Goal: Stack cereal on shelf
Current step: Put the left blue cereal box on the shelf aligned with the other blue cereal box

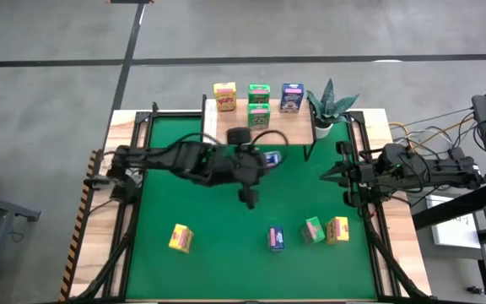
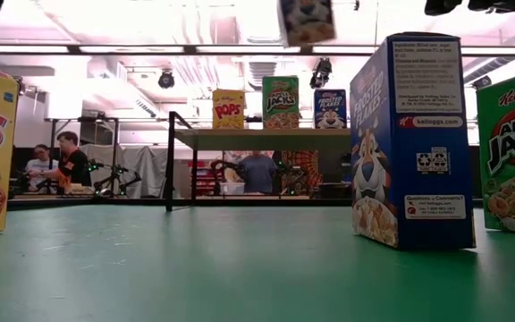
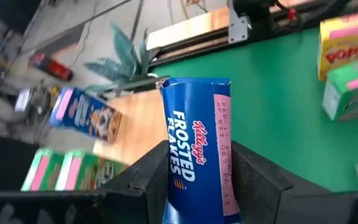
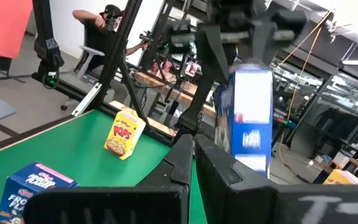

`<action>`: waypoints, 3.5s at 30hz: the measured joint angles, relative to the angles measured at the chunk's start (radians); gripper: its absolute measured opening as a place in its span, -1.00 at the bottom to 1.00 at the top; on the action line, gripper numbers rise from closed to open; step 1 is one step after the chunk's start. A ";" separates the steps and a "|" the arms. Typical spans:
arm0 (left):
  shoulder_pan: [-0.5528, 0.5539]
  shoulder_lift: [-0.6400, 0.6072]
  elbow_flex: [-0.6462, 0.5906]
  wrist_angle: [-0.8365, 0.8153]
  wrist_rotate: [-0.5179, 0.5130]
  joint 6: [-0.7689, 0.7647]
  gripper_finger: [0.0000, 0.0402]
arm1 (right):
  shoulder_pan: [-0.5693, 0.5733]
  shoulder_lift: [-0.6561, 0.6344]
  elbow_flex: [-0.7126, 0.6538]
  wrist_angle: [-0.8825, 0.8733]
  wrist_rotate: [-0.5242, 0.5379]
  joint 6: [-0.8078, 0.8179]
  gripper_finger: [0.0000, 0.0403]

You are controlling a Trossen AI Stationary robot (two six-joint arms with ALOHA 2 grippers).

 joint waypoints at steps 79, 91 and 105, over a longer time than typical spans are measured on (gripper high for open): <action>0.411 0.228 -0.049 0.461 0.303 0.028 0.11 | 0.000 -0.161 -0.020 -0.088 0.006 -0.011 -0.96; 0.378 0.191 0.046 0.317 0.286 0.061 0.13 | 0.000 -0.161 -0.020 -0.087 0.007 -0.010 -0.96; 0.213 0.068 0.042 -0.042 0.007 0.096 -0.11 | 0.000 0.017 0.016 -0.057 0.232 0.091 -0.96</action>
